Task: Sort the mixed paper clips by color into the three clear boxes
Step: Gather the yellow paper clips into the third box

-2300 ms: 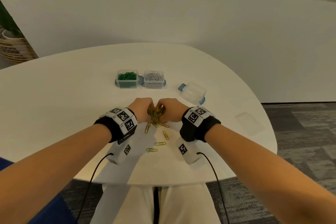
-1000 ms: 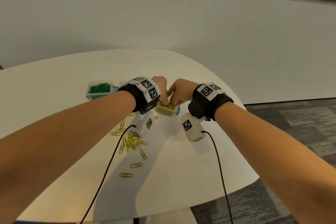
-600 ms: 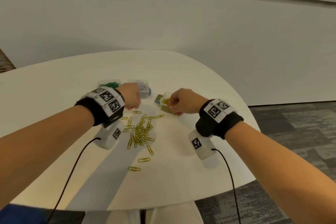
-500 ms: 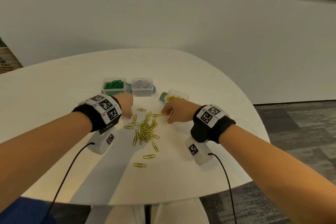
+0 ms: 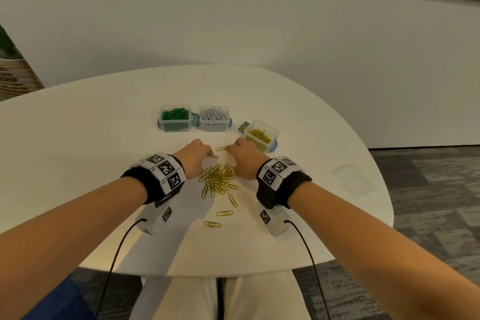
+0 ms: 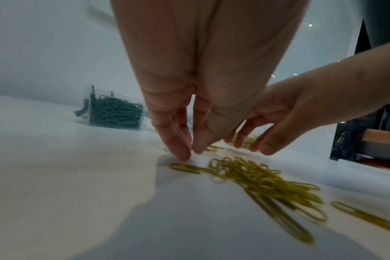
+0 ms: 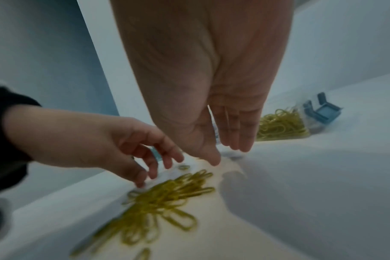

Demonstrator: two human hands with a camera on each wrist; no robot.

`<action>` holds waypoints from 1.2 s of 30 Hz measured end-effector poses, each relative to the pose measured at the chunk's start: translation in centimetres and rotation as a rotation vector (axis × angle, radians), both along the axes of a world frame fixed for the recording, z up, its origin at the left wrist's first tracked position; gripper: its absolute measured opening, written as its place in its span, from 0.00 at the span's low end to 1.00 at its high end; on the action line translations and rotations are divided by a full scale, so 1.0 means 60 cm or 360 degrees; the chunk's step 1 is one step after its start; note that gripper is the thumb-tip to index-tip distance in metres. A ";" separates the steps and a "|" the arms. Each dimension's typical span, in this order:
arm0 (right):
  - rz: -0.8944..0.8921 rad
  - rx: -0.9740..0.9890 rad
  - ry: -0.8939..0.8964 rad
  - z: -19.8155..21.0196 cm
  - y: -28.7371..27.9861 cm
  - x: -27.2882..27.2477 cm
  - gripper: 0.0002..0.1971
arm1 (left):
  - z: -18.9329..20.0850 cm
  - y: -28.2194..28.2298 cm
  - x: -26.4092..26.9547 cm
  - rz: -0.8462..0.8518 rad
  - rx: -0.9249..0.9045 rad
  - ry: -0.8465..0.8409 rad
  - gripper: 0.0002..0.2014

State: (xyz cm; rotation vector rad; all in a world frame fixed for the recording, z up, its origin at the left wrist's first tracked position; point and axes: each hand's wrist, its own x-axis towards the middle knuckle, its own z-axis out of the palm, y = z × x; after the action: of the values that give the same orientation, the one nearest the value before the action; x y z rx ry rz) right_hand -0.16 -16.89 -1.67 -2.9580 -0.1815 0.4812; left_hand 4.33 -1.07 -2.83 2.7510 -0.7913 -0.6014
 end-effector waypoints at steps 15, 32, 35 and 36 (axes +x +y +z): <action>0.0003 0.0127 0.0360 -0.017 0.002 -0.115 0.61 | -0.018 0.048 -0.134 0.0078 0.0058 0.0193 0.59; -0.0027 0.0274 -0.0070 -0.018 0.035 -0.016 0.18 | -0.020 -0.016 -0.051 0.0287 -0.0195 -0.0091 0.16; -0.0086 0.0252 -0.0084 -0.024 0.043 -0.005 0.20 | -0.018 -0.037 -0.041 0.0319 -0.0179 -0.0136 0.11; -0.0128 0.0258 -0.0076 -0.024 0.043 -0.001 0.20 | -0.017 -0.044 -0.038 0.0331 -0.0186 -0.0118 0.11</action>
State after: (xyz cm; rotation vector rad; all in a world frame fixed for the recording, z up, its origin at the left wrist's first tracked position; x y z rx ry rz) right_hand -0.21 -14.33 -3.09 -2.8069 -0.1013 0.3674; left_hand 2.03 -3.69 -3.85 2.7144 -0.5268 -0.4009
